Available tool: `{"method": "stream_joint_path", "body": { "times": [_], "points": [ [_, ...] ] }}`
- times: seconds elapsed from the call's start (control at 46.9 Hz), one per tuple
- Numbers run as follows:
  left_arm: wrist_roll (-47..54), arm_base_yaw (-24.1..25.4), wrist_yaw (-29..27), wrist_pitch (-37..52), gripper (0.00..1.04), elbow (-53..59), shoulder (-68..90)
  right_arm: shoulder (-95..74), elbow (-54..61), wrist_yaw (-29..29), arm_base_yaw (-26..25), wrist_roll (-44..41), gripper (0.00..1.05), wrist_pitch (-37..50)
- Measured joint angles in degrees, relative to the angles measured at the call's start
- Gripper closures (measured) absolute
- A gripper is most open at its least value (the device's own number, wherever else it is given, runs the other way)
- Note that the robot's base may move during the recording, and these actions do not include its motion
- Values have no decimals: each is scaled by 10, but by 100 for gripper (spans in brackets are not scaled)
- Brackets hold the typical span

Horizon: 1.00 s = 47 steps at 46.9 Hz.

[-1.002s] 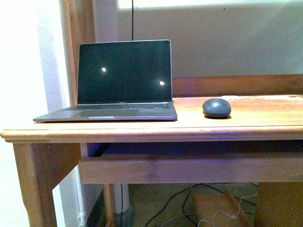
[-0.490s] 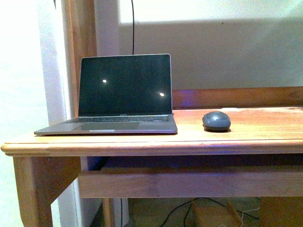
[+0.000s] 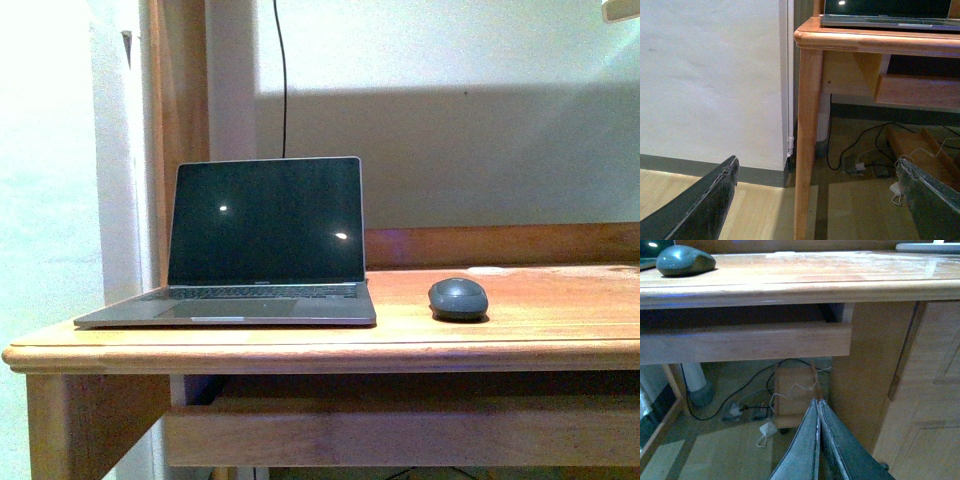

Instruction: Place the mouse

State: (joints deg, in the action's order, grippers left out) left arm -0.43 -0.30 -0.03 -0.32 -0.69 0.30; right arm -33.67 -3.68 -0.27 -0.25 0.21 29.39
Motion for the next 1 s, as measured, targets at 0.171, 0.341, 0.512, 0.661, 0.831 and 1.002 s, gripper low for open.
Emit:
{"method": "stream_joint_path", "body": {
  "times": [0.171, 0.341, 0.512, 0.661, 0.831, 1.002],
  "points": [
    [0, 0, 0, 0, 8, 0, 0, 53, 18, 1, 0, 0, 102, -34],
    [0, 0, 0, 0, 8, 0, 0, 97, 28, 1, 0, 0, 102, -56],
    [0, 0, 0, 0, 8, 0, 0, 141, 28, 1, 0, 0, 102, -98],
    [0, 0, 0, 0, 8, 0, 0, 180, 28, 1, 0, 0, 102, -136],
    [0, 0, 0, 0, 8, 0, 0, 213, 28, 1, 0, 0, 102, -170],
    [0, 0, 0, 0, 8, 0, 0, 273, 28, 2, 1, 0, 102, -241]
  ]
}}
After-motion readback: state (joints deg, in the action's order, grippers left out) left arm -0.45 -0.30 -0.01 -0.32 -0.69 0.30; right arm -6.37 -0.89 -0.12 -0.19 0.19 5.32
